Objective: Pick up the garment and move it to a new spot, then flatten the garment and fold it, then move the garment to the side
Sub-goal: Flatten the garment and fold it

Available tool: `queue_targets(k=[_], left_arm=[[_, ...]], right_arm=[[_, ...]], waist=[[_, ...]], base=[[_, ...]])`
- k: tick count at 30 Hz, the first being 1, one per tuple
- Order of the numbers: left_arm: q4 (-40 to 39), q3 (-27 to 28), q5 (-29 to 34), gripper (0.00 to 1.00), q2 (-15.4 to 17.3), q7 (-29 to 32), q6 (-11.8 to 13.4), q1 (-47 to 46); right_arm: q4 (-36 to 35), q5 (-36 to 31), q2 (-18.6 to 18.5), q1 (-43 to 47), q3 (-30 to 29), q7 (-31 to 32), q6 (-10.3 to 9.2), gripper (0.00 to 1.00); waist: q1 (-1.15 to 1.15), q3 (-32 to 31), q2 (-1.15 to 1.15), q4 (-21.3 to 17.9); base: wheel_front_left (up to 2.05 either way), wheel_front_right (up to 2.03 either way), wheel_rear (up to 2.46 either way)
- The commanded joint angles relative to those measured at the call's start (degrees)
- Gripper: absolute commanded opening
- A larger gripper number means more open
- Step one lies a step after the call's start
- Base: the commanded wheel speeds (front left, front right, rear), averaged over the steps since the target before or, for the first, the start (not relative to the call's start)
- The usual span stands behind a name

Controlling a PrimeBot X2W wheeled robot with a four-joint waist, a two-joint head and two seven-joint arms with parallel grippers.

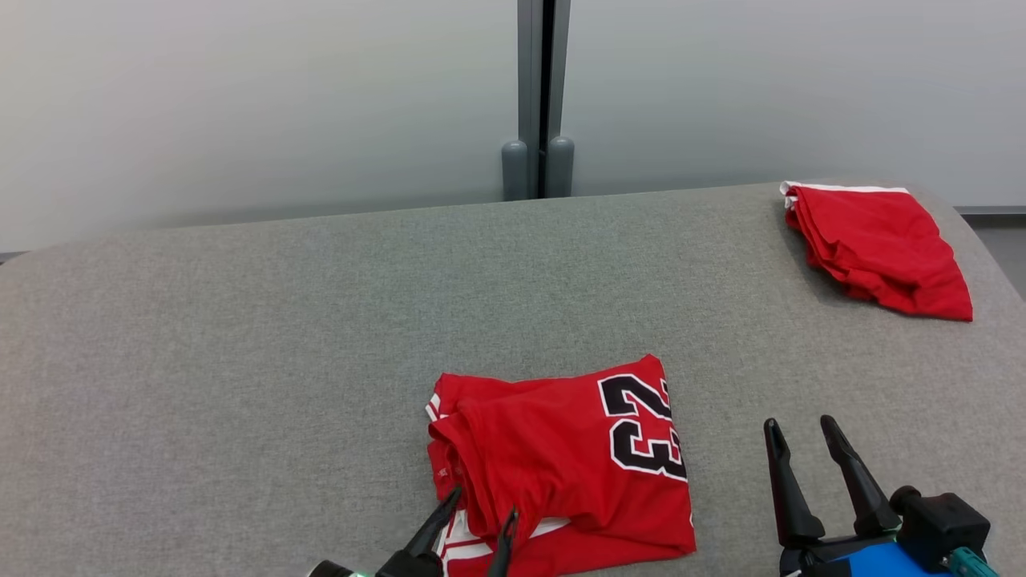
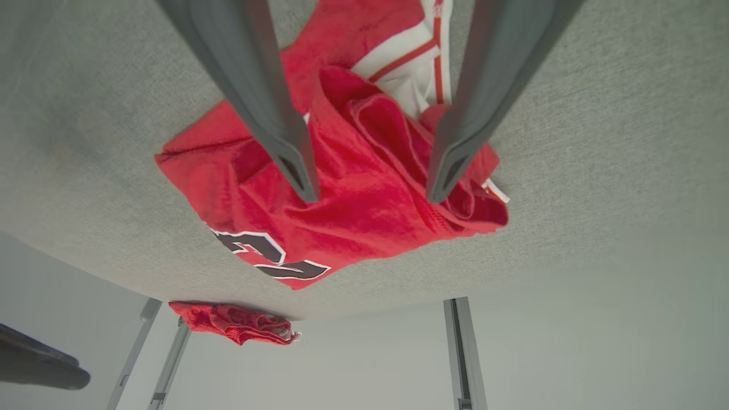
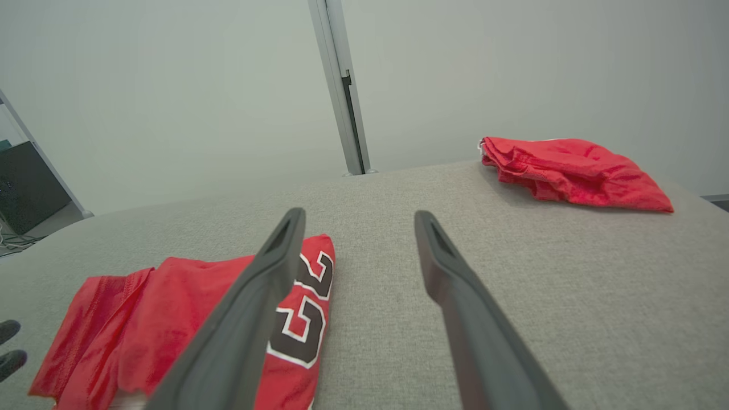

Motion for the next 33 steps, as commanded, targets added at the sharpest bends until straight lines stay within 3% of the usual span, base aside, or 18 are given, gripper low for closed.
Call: queue_targets(k=[1, 17, 18, 19, 20, 27, 33], left_arm=[[1.1, -0.8, -0.3, 1.0, 0.0, -0.2, -0.2, -1.3], [15.4, -5.1, -4.5, 1.0, 0.0, -0.2, -0.6, -7.7], [16.2, -5.3, -5.0, 0.58, 0.1, -0.2, -0.5, -7.9], [16.9, -5.4, -5.6, 0.36, 0.0, -0.2, -0.5, -8.2], [17.6, -5.2, -6.7, 0.0, 0.0, -0.2, -0.4, -8.8], [15.9, -5.2, -7.7, 0.0, 0.4, -0.2, -1.0, -8.3], [11.8, -7.6, -8.4, 0.0, 3.6, -0.1, -1.6, -5.8]], right_arm=[[0.0, 0.5, 0.1, -0.8, 0.1, -0.1, 0.03, 1.0], [1.3, 0.8, -0.1, -2.6, 1.0, -0.2, 0.03, 1.0], [1.3, 0.7, -0.1, -2.6, 1.0, -0.2, 0.03, 1.0], [1.4, 0.7, -0.1, -2.5, 0.8, -0.2, 0.03, 1.0], [1.4, 0.7, -0.1, -2.3, 0.6, -0.2, 0.03, 1.0], [1.5, 0.8, -0.2, -1.3, -0.3, -0.2, 0.03, 1.0], [2.2, 1.1, -0.7, -0.7, -0.7, -0.2, 0.03, 1.0]], waist=[[0.0, 0.4, 0.0, -0.3], [0.0, 2.6, 0.0, -2.5], [0.0, 2.6, 0.0, -2.6], [0.0, 2.6, 0.0, -2.7], [0.0, 2.6, 0.0, -2.7], [0.0, 2.1, 0.0, -1.6], [0.0, 1.2, 0.0, -0.6]], base=[[0.0, 0.0, 0.0], [0.0, 0.0, 0.0], [0.0, 0.0, 0.0], [0.0, 0.0, 0.0], [0.0, 0.0, 0.0], [0.0, 0.0, 0.0], [0.0, 0.0, 0.0]])
